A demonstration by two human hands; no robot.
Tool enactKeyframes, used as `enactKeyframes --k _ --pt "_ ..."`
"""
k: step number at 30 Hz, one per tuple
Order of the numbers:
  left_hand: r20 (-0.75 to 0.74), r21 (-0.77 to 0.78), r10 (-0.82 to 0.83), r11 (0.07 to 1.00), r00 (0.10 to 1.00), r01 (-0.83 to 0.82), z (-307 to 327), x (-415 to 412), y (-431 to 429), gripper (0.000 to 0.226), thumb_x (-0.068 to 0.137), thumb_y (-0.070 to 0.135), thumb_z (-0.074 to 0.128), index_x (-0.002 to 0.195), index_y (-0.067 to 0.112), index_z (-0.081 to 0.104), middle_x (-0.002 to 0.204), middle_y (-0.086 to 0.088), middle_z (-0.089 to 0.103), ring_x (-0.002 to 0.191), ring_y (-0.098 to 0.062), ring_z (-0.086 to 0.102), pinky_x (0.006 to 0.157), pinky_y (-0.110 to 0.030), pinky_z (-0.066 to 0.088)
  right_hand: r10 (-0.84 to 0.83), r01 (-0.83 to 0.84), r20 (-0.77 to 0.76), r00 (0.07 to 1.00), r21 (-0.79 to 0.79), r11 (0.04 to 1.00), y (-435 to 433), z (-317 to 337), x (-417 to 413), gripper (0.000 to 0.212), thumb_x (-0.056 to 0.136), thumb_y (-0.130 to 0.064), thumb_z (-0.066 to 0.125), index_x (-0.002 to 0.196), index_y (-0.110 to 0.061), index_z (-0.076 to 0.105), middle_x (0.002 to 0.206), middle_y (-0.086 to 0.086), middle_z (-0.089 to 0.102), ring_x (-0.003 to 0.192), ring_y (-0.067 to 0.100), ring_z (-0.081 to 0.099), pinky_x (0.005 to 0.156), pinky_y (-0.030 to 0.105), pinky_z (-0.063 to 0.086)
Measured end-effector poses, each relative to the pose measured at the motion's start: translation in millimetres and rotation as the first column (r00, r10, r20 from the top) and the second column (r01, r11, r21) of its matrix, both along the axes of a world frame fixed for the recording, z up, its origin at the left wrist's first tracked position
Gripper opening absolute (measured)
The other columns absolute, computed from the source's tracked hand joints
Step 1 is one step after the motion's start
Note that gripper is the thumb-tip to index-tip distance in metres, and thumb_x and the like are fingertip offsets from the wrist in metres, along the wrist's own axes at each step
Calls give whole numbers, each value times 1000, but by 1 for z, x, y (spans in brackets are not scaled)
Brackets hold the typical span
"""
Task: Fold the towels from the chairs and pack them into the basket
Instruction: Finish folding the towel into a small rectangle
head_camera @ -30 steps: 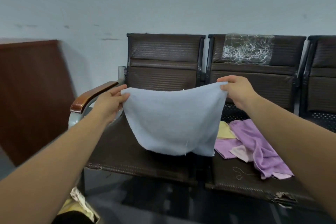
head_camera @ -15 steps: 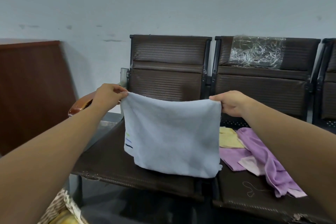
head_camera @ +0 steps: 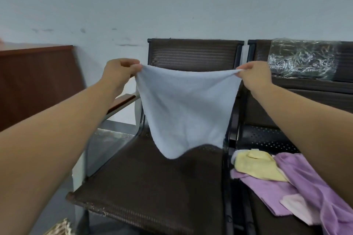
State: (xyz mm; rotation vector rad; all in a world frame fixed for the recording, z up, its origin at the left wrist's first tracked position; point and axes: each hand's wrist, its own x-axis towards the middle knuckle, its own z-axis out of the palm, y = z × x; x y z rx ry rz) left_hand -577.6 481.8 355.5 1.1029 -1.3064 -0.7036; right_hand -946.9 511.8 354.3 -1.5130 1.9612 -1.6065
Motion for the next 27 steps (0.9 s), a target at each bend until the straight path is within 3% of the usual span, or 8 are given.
enactKeyframes --k 3,6,12,16,18,20,24,27 --pt "354 -12 55 998 933 -54 3 11 15 26 82 5 77 105 18 73 83 2 62 73 -7 53 65 -8 43 38 -37 39 999 -17 999 15 -4 -1 9 89 -10 71 91 -19 74 95 5 67 93 19 61 78 28 45" --pt "643 -52 118 992 757 -111 -19 19 39 21 87 8 71 103 20 76 90 -5 70 78 -14 59 71 -21 42 67 -66 -6 998 64 996 40 -36 -3 10 88 -11 73 88 -21 73 91 5 67 86 19 61 71 27 45" --pt "822 147 -77 986 564 -79 -104 41 105 7 85 23 77 90 28 74 66 6 57 64 -12 51 55 -18 35 189 -111 -177 966 373 921 106 -152 1 5 83 -8 76 87 -11 78 79 8 70 75 18 60 65 26 42" --pt "829 388 -337 921 446 -25 -161 61 137 7 84 26 79 87 31 74 81 13 66 77 0 58 63 -12 37 395 -194 -225 891 599 777 142 -206 3 13 81 -10 78 72 -19 74 70 3 70 68 17 61 51 13 38" --pt "822 438 -399 899 407 -5 -180 69 147 5 86 30 76 90 31 74 88 13 68 83 -2 61 71 -16 41 453 -299 -80 888 650 699 149 -216 3 20 79 -3 78 66 -17 71 75 1 70 74 14 61 66 16 44" --pt "774 483 -443 875 452 30 -187 79 150 7 89 32 73 95 30 72 98 14 68 91 -2 61 81 -21 43 457 -399 77 886 628 668 150 -218 2 23 79 5 73 64 -11 67 84 4 71 84 18 62 81 28 48" --pt "586 695 -663 707 466 132 -185 95 151 6 93 30 67 87 30 69 89 15 67 89 -8 62 88 -29 46 417 -663 515 749 603 444 152 -209 2 26 86 12 60 68 -7 58 69 10 58 64 18 59 64 28 52" --pt "406 816 -791 539 459 208 -183 91 148 8 93 24 69 86 22 71 83 6 69 87 -14 65 91 -30 54 396 -702 588 705 658 273 151 -206 1 20 86 11 61 75 -5 62 73 13 61 67 22 63 64 32 58"
